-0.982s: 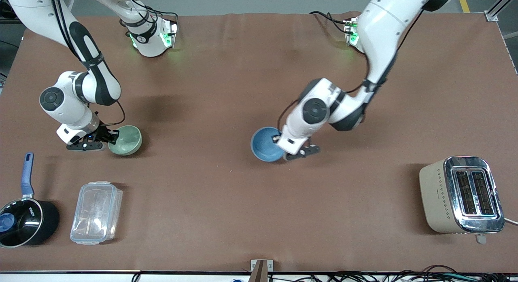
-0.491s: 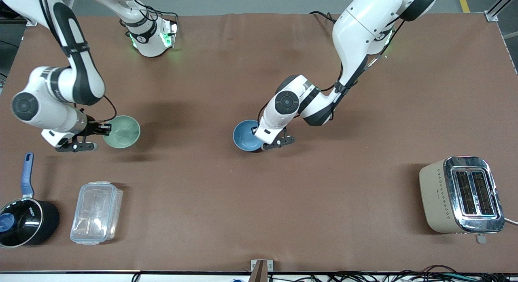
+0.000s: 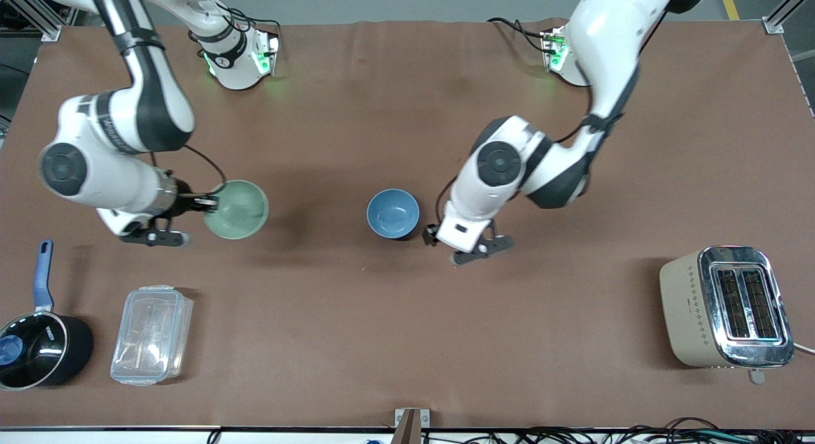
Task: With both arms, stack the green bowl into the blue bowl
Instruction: 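Lift the green bowl with the right gripper while the left gripper withdraws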
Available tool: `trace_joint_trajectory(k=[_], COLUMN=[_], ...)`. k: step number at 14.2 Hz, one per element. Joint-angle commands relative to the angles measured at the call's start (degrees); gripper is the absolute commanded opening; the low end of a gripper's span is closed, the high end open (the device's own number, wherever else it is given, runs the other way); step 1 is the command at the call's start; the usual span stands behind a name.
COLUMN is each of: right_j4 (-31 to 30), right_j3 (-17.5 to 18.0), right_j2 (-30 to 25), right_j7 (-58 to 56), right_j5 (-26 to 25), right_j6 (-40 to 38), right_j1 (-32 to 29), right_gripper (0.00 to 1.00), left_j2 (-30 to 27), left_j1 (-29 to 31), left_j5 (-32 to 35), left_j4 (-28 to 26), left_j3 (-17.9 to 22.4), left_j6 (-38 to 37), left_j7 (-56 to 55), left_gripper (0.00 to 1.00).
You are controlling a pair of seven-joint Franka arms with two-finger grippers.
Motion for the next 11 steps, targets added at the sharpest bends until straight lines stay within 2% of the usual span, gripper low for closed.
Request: trace_joint_trajectory(k=[1, 3, 5, 7, 11], right_j4=[6.8, 10.4, 14.1, 14.2, 12.1], right_j3=[5.6, 7.8, 7.8, 7.9, 7.8], right_j2=[5.7, 8.8, 12.7, 14.9, 16.1], right_j7=[12.0, 20.1, 27.7, 31.3, 36.4], right_j5=[2.3, 2.4, 2.5, 2.4, 2.3], right_j6=[-0.9, -0.6, 0.5, 5.5, 10.6], right_j1=[0.5, 3.1, 8.2, 12.1, 18.7], right_gripper=[0.00, 0.00, 0.00, 0.00, 0.00], left_j2=[-4.6, -8.1, -11.3, -14.3, -20.1], left_j1=[4.3, 8.8, 13.2, 16.9, 22.3], left_j5=[2.9, 3.7, 3.7, 3.6, 3.4], left_j4=[2.8, 2.8, 2.9, 2.9, 2.9], left_j3=[0.1, 0.0, 0.0, 0.0, -0.2], left_j6=[-8.1, -11.4, -15.4, -18.3, -23.0], left_j7=[7.8, 15.2, 23.2, 30.1, 37.3], left_gripper=[1.00, 1.00, 1.00, 1.00, 1.00])
